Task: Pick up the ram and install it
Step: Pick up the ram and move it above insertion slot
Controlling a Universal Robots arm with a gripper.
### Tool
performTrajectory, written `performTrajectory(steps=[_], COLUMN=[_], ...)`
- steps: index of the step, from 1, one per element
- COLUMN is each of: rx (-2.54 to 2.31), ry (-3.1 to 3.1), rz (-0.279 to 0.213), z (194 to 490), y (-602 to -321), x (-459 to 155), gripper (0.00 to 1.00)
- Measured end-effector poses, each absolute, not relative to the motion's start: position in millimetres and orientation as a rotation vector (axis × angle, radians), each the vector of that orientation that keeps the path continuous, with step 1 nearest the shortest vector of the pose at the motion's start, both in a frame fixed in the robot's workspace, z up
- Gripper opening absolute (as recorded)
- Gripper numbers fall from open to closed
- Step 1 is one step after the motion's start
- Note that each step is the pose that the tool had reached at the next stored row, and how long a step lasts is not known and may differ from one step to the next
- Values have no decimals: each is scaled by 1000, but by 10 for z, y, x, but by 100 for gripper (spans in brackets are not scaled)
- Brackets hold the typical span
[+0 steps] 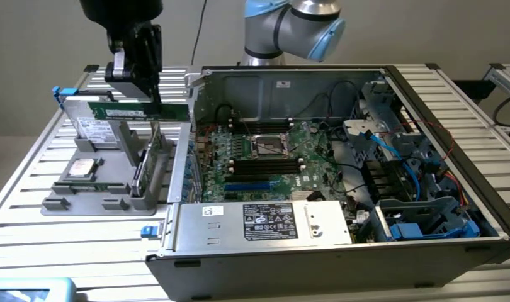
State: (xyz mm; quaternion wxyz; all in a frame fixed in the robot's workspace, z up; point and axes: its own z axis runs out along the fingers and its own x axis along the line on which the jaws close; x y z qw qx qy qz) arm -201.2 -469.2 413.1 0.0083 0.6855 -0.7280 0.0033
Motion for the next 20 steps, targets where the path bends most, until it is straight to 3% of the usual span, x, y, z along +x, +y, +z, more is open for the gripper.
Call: performTrajectory(steps=[20], rx=[2142], ry=[-2270], rz=[5], z=[4126], y=[-4673], x=[-1102], gripper=[14])
